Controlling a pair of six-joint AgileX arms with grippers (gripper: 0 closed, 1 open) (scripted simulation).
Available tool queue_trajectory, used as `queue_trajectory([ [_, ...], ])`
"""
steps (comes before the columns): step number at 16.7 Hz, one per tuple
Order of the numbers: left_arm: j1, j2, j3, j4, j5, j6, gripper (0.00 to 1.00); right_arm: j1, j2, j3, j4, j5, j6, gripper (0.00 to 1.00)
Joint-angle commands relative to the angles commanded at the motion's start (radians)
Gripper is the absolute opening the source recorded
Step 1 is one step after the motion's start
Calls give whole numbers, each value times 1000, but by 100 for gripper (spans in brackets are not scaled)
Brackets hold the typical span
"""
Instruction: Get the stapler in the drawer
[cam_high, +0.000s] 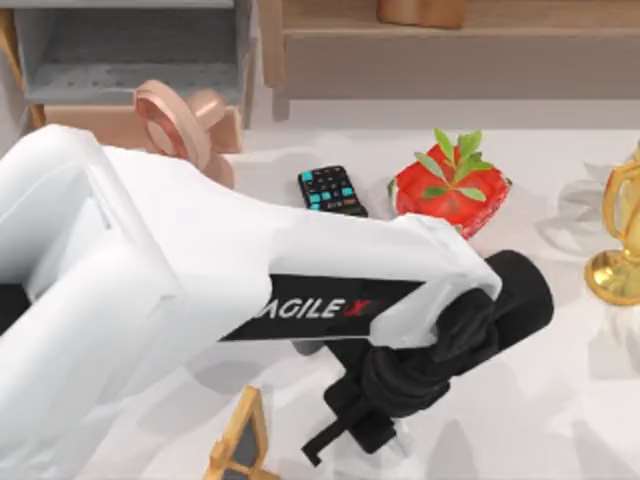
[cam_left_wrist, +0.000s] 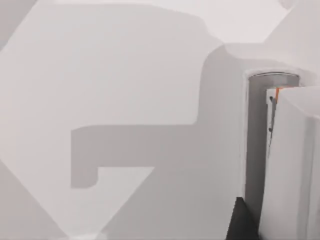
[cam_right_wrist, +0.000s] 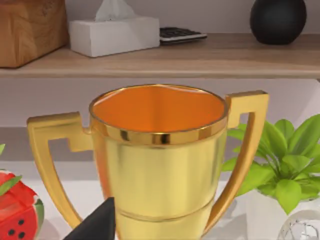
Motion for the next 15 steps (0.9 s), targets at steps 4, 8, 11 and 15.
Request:
queue_trajectory([
  [4, 0, 0, 0, 0, 0, 0, 0, 0, 0, 0, 0, 0, 0, 100],
  [8, -3, -14, 19, -32, 0, 0, 0, 0, 0, 0, 0, 0, 0, 100],
  [11, -3, -32, 43, -74, -1, -1, 0, 0, 0, 0, 0, 0, 0, 100],
  [15, -3, -46, 59, -103, 0, 0, 0, 0, 0, 0, 0, 0, 0, 100],
])
